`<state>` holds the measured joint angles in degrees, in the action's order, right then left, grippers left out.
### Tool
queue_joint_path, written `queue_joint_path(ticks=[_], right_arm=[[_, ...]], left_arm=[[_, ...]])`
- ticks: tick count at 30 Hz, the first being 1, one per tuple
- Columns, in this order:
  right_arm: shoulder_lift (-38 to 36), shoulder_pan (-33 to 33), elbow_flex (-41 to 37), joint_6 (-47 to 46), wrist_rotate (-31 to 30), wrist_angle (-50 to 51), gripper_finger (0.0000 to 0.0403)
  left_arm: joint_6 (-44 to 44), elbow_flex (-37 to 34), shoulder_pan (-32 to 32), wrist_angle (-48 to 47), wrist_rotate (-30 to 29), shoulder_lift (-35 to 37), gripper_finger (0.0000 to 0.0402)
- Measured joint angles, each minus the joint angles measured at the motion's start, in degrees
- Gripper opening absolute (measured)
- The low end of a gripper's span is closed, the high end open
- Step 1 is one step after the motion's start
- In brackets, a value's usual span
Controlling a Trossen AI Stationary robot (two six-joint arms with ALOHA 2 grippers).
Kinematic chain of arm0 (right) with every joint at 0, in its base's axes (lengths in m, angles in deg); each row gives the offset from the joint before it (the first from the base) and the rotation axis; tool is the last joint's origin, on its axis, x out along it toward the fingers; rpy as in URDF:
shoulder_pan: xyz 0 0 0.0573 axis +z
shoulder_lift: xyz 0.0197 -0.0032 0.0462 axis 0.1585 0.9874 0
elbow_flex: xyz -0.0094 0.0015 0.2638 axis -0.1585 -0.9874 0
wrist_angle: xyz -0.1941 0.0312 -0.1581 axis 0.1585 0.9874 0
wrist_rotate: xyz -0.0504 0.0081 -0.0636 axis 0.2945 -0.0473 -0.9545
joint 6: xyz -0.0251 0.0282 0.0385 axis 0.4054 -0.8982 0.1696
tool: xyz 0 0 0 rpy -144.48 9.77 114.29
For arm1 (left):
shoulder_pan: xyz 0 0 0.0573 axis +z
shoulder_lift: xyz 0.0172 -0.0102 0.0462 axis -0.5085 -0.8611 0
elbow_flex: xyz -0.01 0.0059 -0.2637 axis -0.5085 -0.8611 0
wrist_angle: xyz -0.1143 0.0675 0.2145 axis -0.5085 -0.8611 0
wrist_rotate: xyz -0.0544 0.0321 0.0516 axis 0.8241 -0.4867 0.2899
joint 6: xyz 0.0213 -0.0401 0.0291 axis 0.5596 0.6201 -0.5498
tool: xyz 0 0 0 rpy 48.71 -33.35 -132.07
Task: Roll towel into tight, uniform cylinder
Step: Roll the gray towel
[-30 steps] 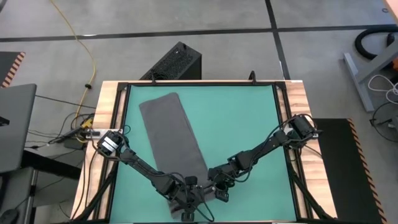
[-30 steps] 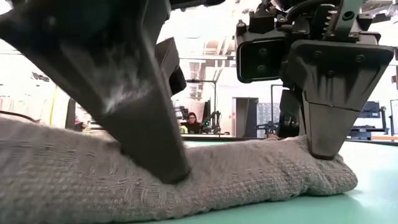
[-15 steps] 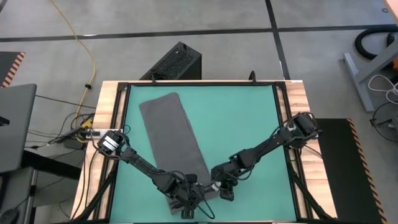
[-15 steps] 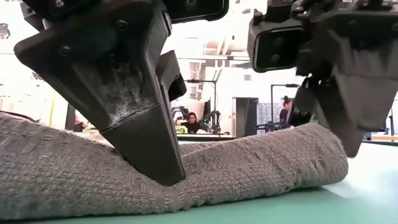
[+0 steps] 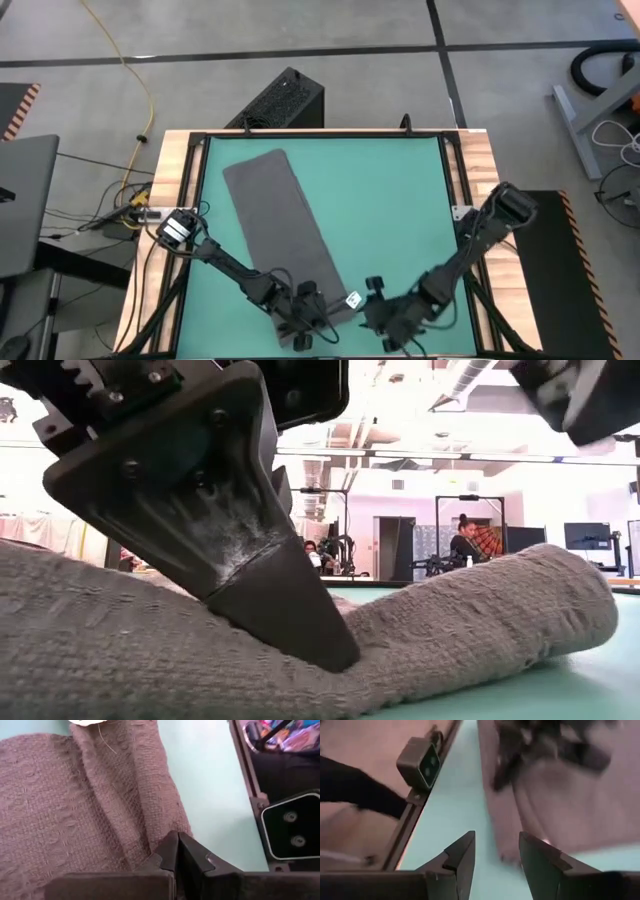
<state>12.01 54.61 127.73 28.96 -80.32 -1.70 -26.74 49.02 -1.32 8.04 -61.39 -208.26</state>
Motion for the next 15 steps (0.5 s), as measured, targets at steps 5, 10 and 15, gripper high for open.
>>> queue_joint_path(ticks=[5,10,15], right_arm=[[6.6,1.9,0.0,15.6,-2.8,-10.9,0.0176],[11.1,1.1,0.0,23.9,-4.3,-15.1,0.0176],[11.9,-0.2,0.0,24.5,-5.2,-14.2,0.0176]], left_arm=[[0.8,-0.5,0.3,2.2,1.4,-0.1,0.0],[1.3,-0.5,0.3,4.1,1.6,-0.2,0.0],[1.6,-0.6,0.3,5.8,1.4,-0.2,0.0]])
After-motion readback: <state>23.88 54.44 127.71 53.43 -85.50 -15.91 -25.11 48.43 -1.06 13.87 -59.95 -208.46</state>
